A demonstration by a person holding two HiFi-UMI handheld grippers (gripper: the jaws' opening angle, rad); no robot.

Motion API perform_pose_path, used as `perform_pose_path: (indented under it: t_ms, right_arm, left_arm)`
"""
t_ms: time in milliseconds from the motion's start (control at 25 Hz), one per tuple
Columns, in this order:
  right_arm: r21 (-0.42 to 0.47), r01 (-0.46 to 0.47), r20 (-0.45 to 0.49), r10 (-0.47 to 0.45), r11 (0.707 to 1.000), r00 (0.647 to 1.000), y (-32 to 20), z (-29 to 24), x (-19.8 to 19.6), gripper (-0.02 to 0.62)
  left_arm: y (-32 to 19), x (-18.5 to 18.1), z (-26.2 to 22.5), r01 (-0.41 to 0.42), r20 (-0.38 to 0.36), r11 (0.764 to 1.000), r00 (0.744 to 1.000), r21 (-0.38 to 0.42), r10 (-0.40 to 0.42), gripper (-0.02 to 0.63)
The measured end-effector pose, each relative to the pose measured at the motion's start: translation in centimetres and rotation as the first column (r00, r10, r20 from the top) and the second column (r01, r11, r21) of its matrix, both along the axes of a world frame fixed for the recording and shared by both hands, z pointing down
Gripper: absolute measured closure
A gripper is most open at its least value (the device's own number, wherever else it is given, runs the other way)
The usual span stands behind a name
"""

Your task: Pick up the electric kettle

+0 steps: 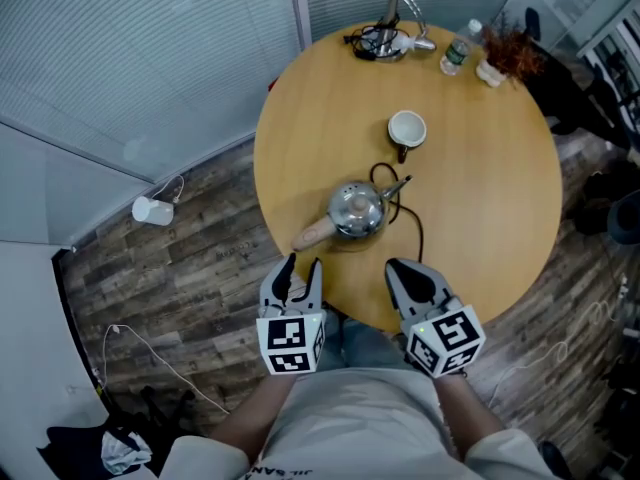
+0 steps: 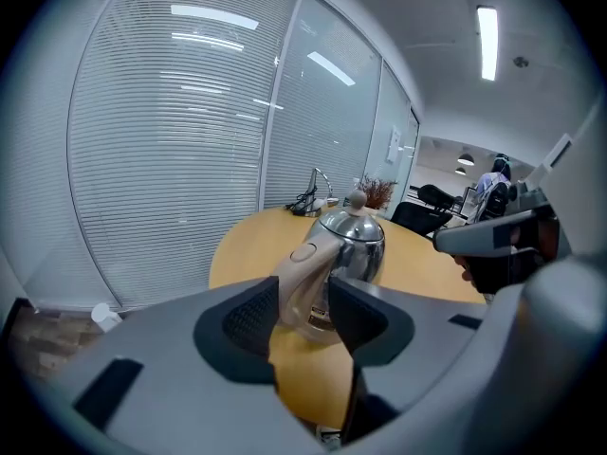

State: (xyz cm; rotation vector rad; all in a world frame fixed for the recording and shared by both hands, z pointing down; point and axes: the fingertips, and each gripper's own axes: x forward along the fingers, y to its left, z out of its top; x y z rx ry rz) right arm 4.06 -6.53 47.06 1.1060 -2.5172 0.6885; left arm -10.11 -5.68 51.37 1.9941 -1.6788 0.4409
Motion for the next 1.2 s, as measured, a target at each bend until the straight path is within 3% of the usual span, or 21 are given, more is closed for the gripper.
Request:
perform_pose_path:
  t_ms: [480,680,1200]
  right_arm:
    - [-0.016,-0.011,-0.009,0.011,1.000,1.000,-0.2,0.7,0.4,0.563]
    - [-0.021,0.000,-0.007,0.000,1.000,1.000,-0.2,0.7,0.2,0.563]
    - [-0.048,-0.004,-0.009,0.004,0.999,1.000,-0.7,1.7,0.4,0.563]
  left_arm:
    - [-1.9,-1.3,3.7,0.079,0.032,0.995,0.997,-0.060,-0.077,0.402]
    - [-2.6,-1.8,5.0,0.129,-0.009,0.988,0.991,-0.086,-0.130,0.402]
    - [-4.3,-2.1,6.2,0.168,0.026,0.983,0.986,-0.079,-0.166,0.402]
